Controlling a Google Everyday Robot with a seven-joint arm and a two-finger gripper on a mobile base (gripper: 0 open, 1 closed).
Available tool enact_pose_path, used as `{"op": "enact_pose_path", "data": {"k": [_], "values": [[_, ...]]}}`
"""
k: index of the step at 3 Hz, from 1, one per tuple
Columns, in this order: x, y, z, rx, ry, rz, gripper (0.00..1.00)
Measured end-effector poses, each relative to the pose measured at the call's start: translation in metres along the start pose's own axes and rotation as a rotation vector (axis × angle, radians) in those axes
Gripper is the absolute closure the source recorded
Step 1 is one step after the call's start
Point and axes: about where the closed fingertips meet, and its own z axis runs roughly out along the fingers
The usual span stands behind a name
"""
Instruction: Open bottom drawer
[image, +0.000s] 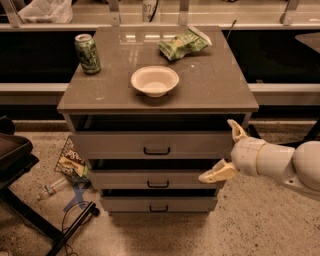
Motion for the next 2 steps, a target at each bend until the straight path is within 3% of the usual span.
{"op": "enact_pose_path", "data": {"k": [1,2], "values": [[0.038,0.013,0.018,0.035,0.052,-0.008,0.0],[0.098,0.039,0.048,0.028,0.051,-0.009,0.0]]}}
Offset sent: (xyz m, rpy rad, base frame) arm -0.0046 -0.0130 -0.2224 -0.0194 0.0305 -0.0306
